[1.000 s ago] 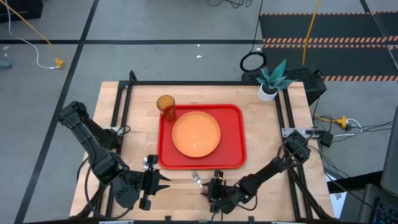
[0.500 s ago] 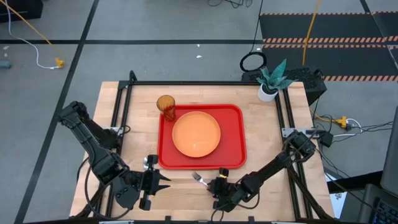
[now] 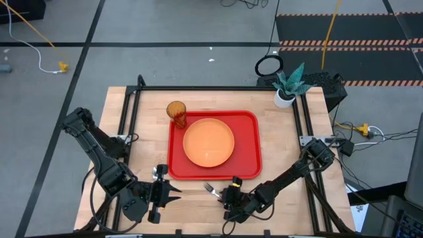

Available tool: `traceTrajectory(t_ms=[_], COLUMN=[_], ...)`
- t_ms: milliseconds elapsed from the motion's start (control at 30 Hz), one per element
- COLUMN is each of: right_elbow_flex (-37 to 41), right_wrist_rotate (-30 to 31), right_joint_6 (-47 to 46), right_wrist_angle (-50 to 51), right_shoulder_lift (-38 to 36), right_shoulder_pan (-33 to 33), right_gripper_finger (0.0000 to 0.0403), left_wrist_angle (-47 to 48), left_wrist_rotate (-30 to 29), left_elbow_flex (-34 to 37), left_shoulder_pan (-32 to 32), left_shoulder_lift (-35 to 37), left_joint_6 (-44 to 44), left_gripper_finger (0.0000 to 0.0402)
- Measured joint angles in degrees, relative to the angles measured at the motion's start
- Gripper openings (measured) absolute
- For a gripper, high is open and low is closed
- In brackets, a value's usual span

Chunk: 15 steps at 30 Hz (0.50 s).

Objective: Pick and place plate/cup/fork/spoon on tray
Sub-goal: Put the pink fork on the red tray to the right of the orange plate

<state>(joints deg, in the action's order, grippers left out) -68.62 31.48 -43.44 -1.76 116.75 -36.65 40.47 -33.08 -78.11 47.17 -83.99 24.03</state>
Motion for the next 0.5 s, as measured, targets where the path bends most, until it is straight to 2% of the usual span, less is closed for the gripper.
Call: traceTrajectory(t_ms=[100,233,500], right_elbow_flex=[0.0,0.0,-0.1], right_wrist_rotate=[-0.1,-0.2,-1.9], right_joint_6=[0.0,0.9,0.8], right_wrist_angle=[0.0,0.1,0.9], right_shoulder_lift=[0.0,0.0,1.4], right_shoulder_pan=[0.5,0.6,0.7], right_gripper_finger=[0.0166,0.0166,0.01], left_wrist_angle=[0.0,0.0,0.0], left_wrist_rotate=[0.0,0.0,0.0], left_elbow_flex=[0.0,0.0,0.0], left_shoulder_pan=[0.0,0.0,0.0], left_shoulder_lift=[0.0,0.0,0.0], left_joint_6=[0.0,0.0,0.0], left_gripper_finger=[0.0088,0.0088,0.0088])
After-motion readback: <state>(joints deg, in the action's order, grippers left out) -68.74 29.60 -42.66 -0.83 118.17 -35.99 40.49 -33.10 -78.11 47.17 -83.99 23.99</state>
